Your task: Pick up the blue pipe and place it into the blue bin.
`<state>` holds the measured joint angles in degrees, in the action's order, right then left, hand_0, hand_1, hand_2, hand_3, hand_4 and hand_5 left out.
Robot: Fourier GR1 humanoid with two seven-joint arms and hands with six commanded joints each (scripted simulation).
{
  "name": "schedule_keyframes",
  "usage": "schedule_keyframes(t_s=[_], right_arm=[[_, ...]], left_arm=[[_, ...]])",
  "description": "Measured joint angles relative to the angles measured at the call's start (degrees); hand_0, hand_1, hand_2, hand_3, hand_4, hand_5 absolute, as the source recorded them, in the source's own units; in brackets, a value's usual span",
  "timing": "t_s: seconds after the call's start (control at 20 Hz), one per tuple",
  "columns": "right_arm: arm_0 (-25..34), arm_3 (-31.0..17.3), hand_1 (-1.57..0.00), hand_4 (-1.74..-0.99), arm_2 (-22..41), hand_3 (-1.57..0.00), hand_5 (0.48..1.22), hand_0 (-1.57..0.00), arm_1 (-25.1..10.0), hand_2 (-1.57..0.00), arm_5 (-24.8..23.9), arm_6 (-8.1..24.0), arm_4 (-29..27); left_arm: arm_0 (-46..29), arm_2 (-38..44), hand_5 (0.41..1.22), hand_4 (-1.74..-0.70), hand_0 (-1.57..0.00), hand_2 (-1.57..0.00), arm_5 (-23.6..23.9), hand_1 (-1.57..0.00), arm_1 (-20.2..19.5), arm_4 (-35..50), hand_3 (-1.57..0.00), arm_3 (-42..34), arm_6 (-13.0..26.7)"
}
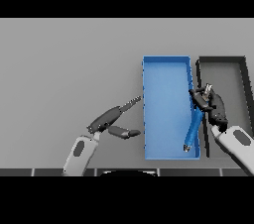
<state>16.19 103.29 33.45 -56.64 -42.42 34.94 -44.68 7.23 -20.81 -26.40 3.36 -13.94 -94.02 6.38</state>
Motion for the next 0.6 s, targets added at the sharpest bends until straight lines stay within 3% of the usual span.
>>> schedule_keyframes(t_s=[0.15,0.3,0.6], right_arm=[[6.77,-1.29,-0.28,-1.175,9.77,-0.16,1.084,-0.31,-5.78,-0.28,2.68,-0.55,-4.80],[13.58,-3.41,-0.14,-1.083,18.40,-0.08,0.934,-0.16,-8.66,-0.14,5.98,0.01,-6.03],[19.32,-4.56,-0.04,-1.046,26.71,-0.02,0.759,-0.04,-10.00,-0.04,6.79,0.01,-7.52]], left_arm=[[-0.47,-0.05,0.429,-0.88,0.00,0.00,-0.15,0.00,-0.21,0.31,0.00,-1.01,0.13],[-1.13,-0.20,0.428,-0.89,0.00,0.00,-0.42,0.00,-0.25,0.55,0.00,-1.26,0.42],[-0.86,-0.72,0.428,-0.89,0.00,0.00,0.22,0.00,0.53,-0.13,0.00,-1.35,1.42]])
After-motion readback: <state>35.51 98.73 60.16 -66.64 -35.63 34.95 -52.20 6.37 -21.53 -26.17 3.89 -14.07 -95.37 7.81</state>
